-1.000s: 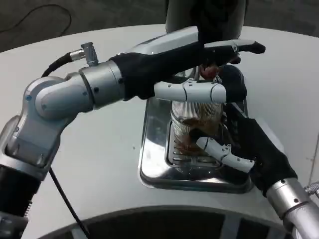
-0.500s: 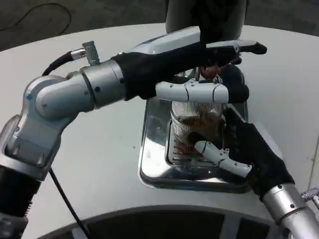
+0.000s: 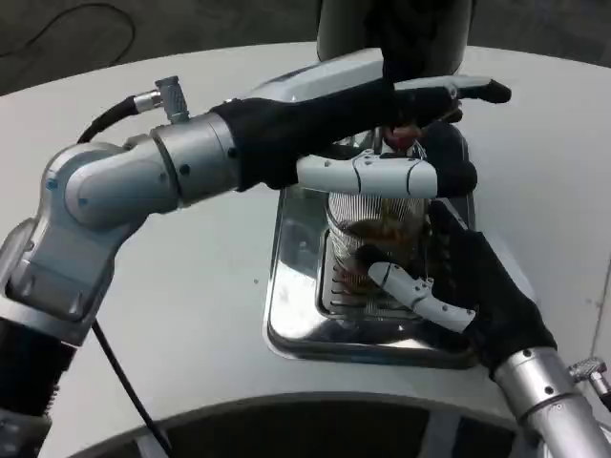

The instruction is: Grasp the cup under the faucet to collect the drink, then remove the cup.

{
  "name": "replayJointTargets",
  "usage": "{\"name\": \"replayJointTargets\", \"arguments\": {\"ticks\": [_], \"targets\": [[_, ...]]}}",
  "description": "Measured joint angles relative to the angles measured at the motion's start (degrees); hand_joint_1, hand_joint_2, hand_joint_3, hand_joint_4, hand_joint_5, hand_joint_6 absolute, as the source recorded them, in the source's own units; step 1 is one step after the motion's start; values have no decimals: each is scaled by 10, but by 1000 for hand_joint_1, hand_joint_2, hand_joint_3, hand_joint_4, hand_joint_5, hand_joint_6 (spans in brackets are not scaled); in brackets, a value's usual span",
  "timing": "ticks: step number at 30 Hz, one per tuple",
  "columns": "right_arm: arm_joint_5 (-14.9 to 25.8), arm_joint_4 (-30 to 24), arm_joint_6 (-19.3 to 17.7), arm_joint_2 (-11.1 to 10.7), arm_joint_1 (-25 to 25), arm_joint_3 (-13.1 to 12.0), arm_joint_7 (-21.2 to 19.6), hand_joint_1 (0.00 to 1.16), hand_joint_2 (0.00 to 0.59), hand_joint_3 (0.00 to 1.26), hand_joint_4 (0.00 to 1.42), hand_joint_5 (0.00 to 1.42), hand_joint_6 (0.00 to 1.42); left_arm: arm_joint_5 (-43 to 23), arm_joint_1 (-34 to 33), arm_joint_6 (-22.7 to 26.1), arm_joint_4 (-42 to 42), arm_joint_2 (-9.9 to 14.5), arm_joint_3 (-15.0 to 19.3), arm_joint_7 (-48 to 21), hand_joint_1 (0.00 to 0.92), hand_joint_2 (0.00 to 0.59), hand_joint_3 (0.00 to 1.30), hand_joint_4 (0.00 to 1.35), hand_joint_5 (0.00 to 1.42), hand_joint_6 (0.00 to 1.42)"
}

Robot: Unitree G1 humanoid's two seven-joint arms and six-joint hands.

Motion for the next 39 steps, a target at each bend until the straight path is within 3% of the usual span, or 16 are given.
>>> {"name": "replayJointTargets", "arguments": {"ticks": [18,39], "targets": [[-5,40,-22,11,-22,3,-16,650,240,24,0,97,0,0,0,0,4,0,0,0,0,141,118,35,121,71],[-28,85,-54,45,-35,13,-84,705,230,8,65,167,29,0,0,0,-2,7,1,-2,0,150,121,40,121,71]]}}
